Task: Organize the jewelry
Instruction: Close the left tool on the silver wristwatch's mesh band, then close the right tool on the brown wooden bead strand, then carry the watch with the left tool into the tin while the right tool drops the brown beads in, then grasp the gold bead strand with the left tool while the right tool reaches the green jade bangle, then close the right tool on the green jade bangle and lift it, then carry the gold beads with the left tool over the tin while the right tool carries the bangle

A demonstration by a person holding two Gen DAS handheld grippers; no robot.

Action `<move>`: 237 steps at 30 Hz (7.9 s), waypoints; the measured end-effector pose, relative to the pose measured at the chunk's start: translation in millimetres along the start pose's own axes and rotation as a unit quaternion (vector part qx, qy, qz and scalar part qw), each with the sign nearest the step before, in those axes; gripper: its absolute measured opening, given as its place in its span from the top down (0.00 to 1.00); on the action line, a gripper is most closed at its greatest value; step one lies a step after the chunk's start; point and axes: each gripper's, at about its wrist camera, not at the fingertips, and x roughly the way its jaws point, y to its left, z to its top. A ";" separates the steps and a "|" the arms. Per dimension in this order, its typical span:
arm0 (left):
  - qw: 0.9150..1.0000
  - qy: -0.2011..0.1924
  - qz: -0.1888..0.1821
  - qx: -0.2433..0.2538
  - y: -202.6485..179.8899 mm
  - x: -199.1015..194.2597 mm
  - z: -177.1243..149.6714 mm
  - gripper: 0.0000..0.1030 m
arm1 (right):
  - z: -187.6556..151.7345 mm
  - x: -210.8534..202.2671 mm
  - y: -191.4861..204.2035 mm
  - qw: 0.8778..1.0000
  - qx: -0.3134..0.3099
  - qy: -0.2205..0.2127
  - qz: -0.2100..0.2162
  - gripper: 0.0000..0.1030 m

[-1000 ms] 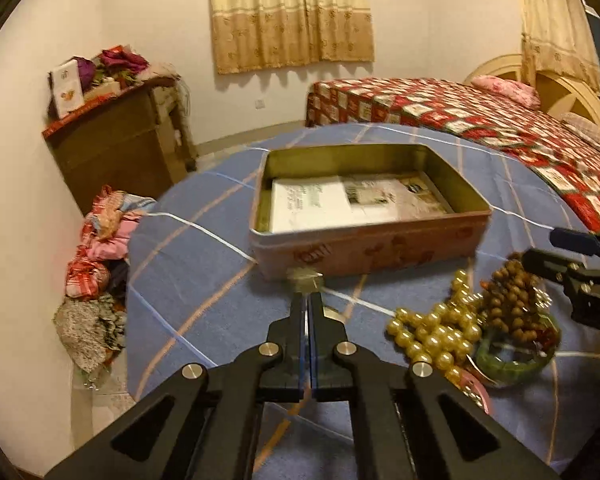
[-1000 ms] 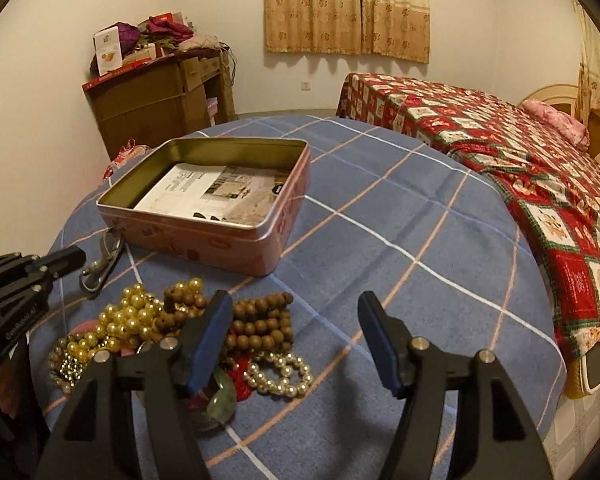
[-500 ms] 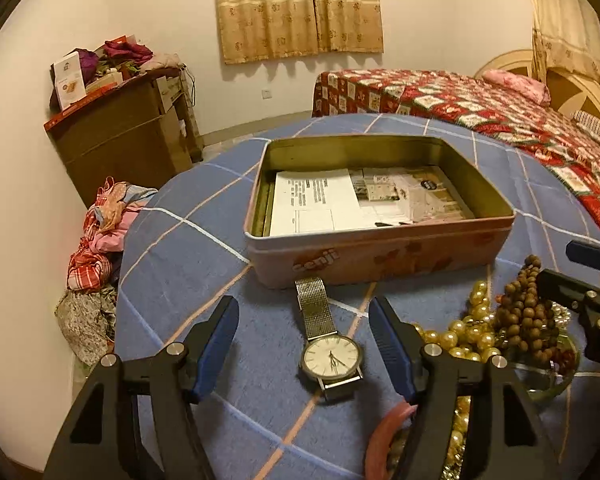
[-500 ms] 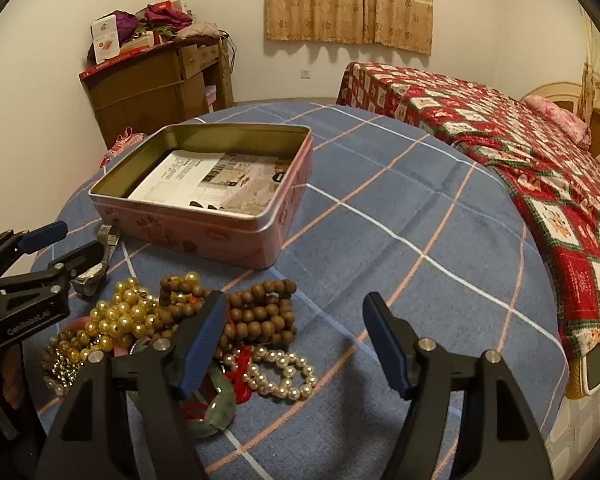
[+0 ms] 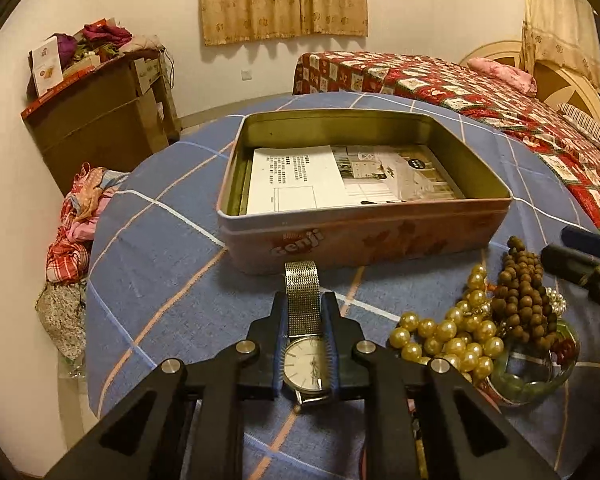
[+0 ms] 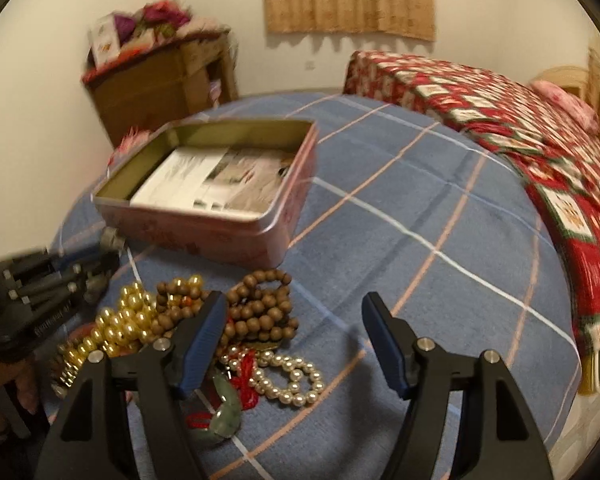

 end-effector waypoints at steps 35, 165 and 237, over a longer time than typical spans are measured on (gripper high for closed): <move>0.997 -0.071 -0.011 -0.005 2.6 -59.6 9.5 0.84 | 13.2 -27.4 17.2 0.998 -0.042 -0.035 0.012 0.91; 0.997 -0.062 -0.053 0.007 -7.4 -76.7 5.9 0.91 | -30.9 -16.2 25.7 0.994 -0.099 0.019 0.034 0.47; 0.994 -0.085 -0.071 0.005 -4.5 -96.7 22.1 0.90 | -17.8 -45.0 11.5 0.993 -0.113 0.005 0.036 0.93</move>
